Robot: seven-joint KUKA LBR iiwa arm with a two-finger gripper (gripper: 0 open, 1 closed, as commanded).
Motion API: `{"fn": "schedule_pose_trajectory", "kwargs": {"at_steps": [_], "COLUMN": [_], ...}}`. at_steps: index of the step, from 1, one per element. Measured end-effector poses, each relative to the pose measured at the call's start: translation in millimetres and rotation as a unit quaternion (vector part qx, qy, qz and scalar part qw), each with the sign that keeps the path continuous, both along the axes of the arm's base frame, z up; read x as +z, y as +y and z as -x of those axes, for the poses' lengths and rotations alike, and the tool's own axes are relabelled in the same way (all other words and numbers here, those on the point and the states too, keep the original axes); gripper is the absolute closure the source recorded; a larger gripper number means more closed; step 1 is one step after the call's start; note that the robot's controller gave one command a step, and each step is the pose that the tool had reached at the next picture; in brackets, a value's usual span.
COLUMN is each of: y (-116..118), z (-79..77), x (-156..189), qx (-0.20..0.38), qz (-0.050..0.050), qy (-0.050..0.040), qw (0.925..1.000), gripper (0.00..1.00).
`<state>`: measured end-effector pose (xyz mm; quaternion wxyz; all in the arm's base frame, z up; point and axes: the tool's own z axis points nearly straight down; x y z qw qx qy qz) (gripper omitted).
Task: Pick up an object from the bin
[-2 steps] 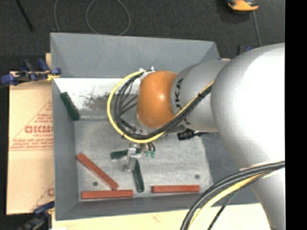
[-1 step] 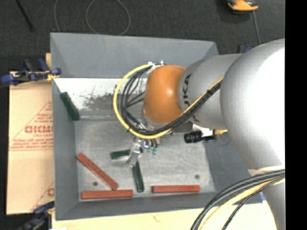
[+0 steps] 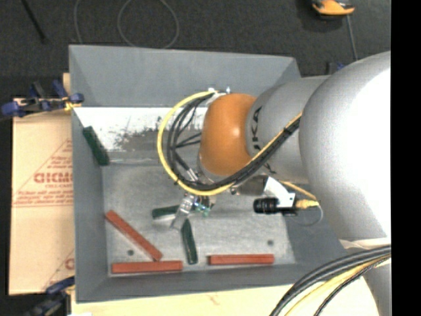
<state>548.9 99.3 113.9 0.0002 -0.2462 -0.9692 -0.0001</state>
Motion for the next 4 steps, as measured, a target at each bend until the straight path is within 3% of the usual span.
{"fn": "schedule_pose_trajectory", "kwargs": {"at_steps": [1, 2, 3, 4], "y": [6, 5, 5, 4], "z": [-10.6, -11.3, -12.1, -14.0], "x": [-46, -45, -44, -6], "qx": [-0.014, -0.014, -0.014, -0.014], "qz": [0.000, 0.000, 0.000, 0.000], "qy": [0.0014, 0.0006, -0.0007, -0.0030], "qw": [0.9999, 0.9999, 0.9999, 0.9999], "gripper": [0.00, 0.00, 1.00, 1.00]}}
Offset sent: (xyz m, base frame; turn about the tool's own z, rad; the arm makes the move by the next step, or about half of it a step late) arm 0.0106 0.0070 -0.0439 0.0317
